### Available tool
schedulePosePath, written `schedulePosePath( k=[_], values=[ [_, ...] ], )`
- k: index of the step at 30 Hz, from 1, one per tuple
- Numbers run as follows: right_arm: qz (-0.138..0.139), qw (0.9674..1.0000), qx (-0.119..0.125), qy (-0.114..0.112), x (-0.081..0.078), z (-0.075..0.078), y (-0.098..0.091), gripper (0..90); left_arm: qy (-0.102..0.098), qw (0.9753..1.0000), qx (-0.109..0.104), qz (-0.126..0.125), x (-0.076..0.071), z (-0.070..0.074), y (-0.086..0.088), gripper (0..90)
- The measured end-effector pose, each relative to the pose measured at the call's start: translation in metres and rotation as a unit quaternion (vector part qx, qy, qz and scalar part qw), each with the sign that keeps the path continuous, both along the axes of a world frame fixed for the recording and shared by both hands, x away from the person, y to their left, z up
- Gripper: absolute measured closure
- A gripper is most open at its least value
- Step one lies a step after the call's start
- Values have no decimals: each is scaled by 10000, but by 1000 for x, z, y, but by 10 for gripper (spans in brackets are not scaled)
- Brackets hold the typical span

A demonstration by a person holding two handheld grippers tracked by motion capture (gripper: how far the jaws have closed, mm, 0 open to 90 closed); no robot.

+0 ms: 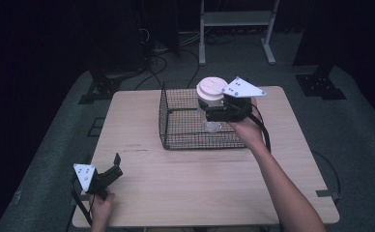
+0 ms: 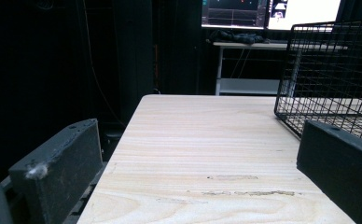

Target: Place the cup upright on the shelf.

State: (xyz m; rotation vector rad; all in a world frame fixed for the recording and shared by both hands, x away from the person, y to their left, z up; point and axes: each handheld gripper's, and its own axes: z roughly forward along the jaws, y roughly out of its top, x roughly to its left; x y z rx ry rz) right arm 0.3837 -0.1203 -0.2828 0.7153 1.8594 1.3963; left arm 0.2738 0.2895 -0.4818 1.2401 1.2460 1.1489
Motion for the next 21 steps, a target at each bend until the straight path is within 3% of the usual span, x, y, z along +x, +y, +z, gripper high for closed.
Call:
schedulePosePath(
  k=[8, 21],
  values=[
    [-116, 9999, -105, 20, 21, -4, 8, 42, -21, 10000, -19, 4, 0, 0, 0, 0],
    [-178, 9997, -164, 44, 51, -25, 17, 42, -24, 10000, -49, -5, 0, 0, 0, 0]
  ],
)
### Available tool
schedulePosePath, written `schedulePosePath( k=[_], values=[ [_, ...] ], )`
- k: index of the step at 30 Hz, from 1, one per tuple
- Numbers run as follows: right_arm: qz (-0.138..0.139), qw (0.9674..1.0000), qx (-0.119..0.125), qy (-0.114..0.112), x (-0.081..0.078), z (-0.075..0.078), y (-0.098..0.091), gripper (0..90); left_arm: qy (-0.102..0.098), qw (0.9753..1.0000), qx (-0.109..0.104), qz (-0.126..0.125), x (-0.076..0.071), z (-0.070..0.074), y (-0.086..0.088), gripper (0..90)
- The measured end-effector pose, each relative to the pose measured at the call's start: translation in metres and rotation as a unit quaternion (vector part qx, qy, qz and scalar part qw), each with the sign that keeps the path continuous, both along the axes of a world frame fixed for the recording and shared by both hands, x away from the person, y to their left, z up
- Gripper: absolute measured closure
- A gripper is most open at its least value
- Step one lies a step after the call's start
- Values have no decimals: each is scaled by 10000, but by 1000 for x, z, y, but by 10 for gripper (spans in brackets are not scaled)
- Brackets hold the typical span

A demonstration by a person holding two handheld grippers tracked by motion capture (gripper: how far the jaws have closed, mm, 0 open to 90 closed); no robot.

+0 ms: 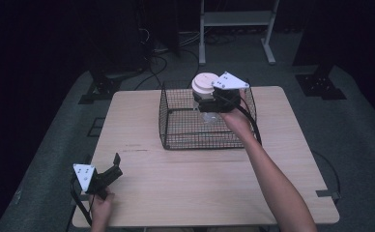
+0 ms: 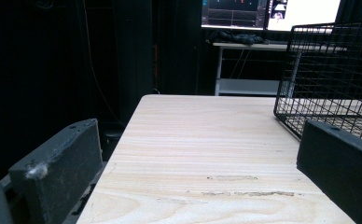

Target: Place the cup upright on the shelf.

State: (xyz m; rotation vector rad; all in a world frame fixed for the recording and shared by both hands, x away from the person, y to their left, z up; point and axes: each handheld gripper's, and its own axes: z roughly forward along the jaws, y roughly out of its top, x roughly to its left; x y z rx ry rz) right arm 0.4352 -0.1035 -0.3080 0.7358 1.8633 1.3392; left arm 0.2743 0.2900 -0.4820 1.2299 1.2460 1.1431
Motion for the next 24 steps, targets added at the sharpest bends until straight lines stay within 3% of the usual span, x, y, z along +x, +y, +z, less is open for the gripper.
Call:
schedulePosePath(
  k=[24],
  values=[
    [-62, 9991, 4, 431, 46, -46, 6, 42, 1, 10000, -15, -8, 0, 0, 1, 0]
  ],
)
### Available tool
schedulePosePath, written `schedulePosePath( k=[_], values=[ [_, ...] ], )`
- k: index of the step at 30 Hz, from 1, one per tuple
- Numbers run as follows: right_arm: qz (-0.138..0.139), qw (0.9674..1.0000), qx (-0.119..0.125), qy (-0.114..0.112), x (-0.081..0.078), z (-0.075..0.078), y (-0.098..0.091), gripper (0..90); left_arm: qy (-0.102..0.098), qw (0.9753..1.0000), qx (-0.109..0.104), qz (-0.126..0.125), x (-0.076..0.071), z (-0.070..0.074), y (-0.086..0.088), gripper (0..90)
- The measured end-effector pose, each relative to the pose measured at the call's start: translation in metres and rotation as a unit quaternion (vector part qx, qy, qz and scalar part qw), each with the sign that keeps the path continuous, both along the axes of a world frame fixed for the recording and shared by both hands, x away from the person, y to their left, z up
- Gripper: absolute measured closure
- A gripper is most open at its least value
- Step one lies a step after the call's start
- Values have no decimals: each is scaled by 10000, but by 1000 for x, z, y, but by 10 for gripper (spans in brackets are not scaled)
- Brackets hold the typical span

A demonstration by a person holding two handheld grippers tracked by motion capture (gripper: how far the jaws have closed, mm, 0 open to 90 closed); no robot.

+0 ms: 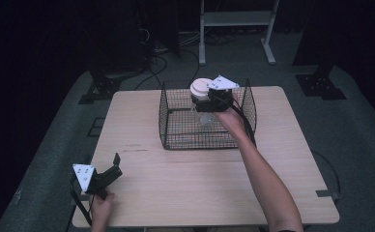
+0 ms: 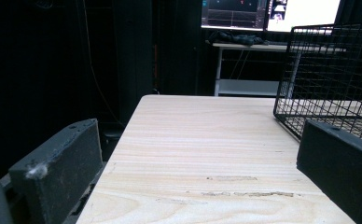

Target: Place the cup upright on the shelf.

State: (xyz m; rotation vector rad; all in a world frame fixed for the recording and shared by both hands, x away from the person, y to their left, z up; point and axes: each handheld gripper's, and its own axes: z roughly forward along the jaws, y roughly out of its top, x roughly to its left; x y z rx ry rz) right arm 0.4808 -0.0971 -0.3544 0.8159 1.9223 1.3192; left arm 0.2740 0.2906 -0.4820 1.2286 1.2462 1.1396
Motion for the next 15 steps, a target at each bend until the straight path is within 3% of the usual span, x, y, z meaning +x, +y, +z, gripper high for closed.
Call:
schedulePosePath(
  k=[15],
  values=[
    [-53, 9997, -20, 236, 14, -23, 1, 42, -2, 10000, -13, -3, 0, 0, 1, 0]
  ],
)
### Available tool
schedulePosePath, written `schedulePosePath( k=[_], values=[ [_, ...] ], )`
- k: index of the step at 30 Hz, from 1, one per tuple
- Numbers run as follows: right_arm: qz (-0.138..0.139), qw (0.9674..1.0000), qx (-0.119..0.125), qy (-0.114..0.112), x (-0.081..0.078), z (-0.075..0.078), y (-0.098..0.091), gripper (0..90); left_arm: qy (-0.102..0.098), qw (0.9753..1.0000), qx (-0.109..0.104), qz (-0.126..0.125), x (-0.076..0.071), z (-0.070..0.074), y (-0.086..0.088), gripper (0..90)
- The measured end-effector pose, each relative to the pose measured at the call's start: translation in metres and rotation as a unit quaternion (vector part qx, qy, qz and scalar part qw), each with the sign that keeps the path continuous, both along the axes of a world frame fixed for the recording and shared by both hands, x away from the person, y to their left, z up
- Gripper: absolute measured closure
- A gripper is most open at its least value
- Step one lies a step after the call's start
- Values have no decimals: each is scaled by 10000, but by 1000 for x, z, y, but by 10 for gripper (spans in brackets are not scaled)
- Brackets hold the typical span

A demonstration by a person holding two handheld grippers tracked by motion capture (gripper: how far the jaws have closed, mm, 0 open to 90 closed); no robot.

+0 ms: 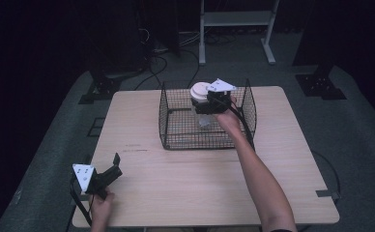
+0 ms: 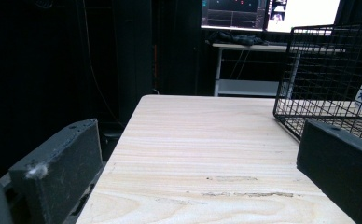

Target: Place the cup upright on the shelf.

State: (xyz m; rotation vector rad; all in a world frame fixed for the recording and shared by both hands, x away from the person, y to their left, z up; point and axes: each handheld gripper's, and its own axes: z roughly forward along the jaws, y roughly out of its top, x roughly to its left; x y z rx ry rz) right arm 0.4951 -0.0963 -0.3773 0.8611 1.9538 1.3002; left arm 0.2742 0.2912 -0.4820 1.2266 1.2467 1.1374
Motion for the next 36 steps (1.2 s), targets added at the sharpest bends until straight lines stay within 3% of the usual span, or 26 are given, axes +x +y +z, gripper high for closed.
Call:
schedulePosePath(
  k=[10, 22, 36],
  values=[
    [-8, 9999, -100, 81, 5, -11, 2, 41, -4, 10000, -14, -6, 0, 0, 0, 0],
    [44, 9997, -104, 234, 4, -9, -8, 39, 5, 10000, 13, -4, 0, 0, 0, 0],
    [20, 9996, -150, 222, 3, -8, -8, 36, 1, 10000, -2, -5, 0, 0, 0, 0]
  ],
)
